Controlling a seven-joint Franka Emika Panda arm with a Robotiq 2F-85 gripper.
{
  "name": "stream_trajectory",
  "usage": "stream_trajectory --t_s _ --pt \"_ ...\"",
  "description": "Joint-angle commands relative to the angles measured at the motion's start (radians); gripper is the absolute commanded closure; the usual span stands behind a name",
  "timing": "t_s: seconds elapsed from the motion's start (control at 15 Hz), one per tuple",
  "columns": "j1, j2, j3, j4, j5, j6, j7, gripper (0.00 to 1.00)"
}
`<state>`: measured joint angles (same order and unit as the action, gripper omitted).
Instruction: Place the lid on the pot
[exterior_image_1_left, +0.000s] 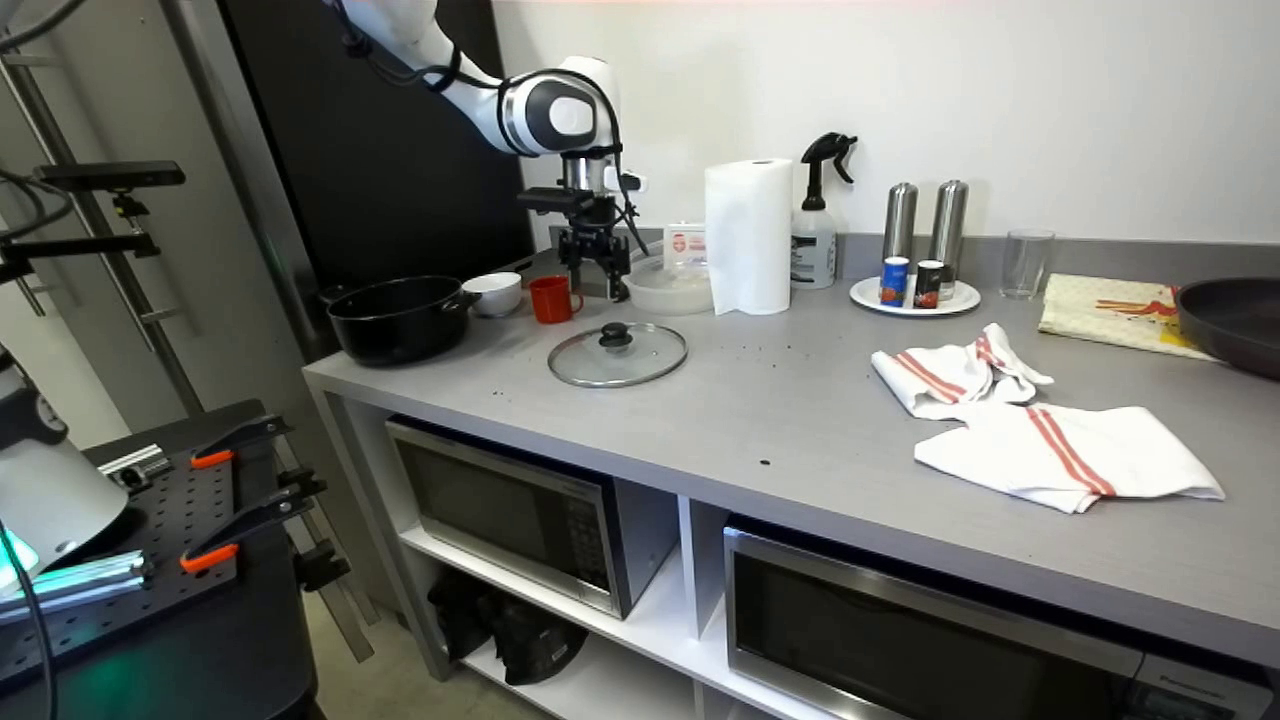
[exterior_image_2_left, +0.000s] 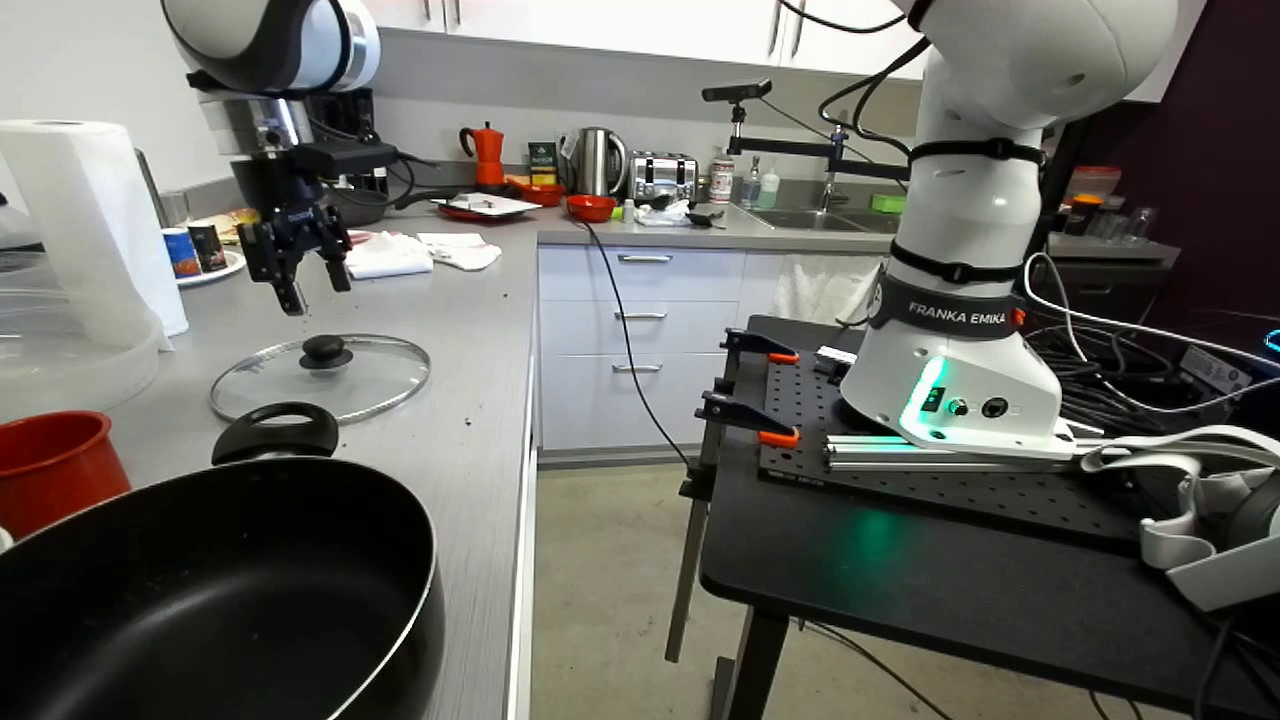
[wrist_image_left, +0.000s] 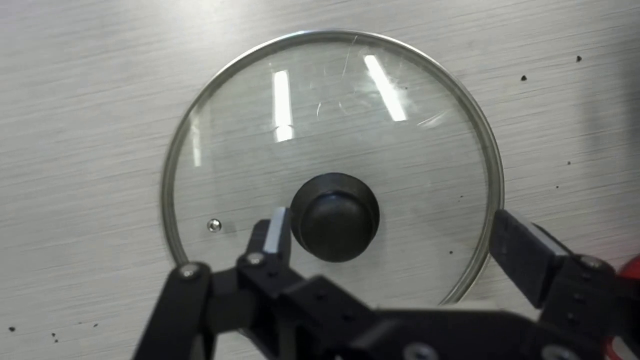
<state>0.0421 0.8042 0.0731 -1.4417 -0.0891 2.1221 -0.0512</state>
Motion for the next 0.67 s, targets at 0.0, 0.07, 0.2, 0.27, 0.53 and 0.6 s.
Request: stream_trajectory --t_s 0.0,0.07,0.2,0.27,0.53,0.6 --pt "-0.001 0.092 -0.007 0.127 0.015 -0.035 -0.046 0.00" --pt "-0.004 0.110 -0.010 0.150 0.015 -0.041 -0.052 0.00" --pt "-0.010 0.146 -0.012 0.192 0.016 -0.053 -0.062 0.00" --pt "-0.013 0.165 -0.013 0.215 0.017 -0.061 -0.067 0.00" --pt "-0.019 0.234 -0.013 0.301 0.017 -0.103 -0.085 0.00" --pt "-0.020 0.247 -0.012 0.320 0.018 -0.114 -0.089 0.00"
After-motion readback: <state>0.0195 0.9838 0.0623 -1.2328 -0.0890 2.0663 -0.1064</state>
